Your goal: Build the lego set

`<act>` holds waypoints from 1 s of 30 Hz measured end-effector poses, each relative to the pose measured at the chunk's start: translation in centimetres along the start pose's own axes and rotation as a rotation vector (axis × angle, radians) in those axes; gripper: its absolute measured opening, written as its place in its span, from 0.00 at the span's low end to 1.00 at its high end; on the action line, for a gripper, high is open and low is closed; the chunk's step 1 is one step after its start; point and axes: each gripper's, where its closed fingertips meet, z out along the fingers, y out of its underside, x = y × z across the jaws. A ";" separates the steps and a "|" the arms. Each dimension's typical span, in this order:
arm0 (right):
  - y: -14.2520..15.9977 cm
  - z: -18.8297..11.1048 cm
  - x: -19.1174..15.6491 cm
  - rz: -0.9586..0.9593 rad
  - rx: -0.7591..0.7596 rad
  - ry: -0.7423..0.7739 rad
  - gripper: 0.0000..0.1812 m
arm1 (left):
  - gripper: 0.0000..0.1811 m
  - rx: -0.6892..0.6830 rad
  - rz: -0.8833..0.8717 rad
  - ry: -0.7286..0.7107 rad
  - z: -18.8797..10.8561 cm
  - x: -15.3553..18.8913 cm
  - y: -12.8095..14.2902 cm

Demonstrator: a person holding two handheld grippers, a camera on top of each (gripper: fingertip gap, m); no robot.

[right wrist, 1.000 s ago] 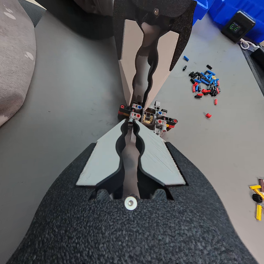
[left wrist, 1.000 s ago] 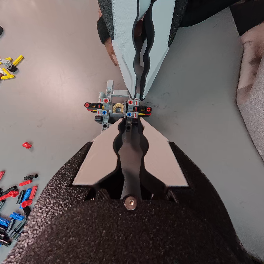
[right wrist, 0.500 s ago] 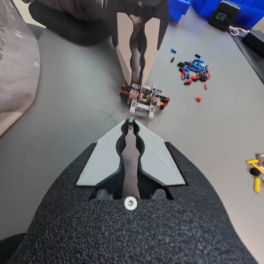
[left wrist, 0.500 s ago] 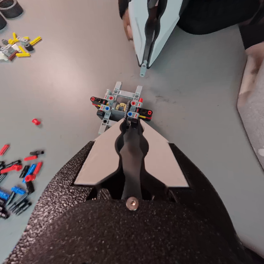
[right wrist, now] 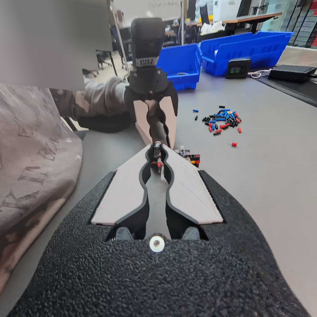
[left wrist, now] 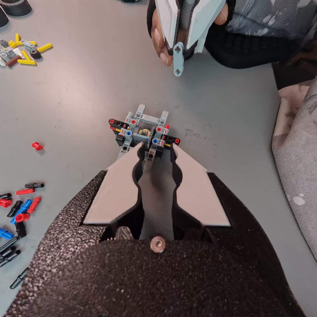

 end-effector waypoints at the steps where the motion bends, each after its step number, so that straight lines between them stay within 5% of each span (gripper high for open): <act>1: -0.9 -0.1 -0.2 0.054 0.059 -0.024 0.03 | 0.18 0.038 -0.018 0.013 -0.4 0.1 -0.6; 5: -3.7 0.0 -0.9 0.219 0.245 -0.122 0.03 | 0.17 0.285 -0.125 0.133 -2.3 1.7 -5.0; 9: -4.0 1.4 -1.8 0.242 0.258 -0.170 0.03 | 0.14 0.462 -0.236 0.273 -3.5 3.3 -8.4; 13: -3.7 2.2 -2.4 0.210 0.242 -0.158 0.03 | 0.04 0.476 -0.226 0.275 -3.9 3.6 -8.6; 24: -4.8 1.2 -0.6 0.392 0.335 -0.155 0.08 | 0.03 0.549 -0.420 0.336 -5.4 1.7 -8.8; 27: -4.2 0.2 1.1 0.321 0.283 -0.034 0.14 | 0.03 0.511 -0.359 0.060 -8.1 -2.6 -7.6; 30: -1.9 -0.3 2.5 0.051 0.069 0.151 0.20 | 0.04 0.316 -0.259 -0.531 -15.2 -10.7 -3.3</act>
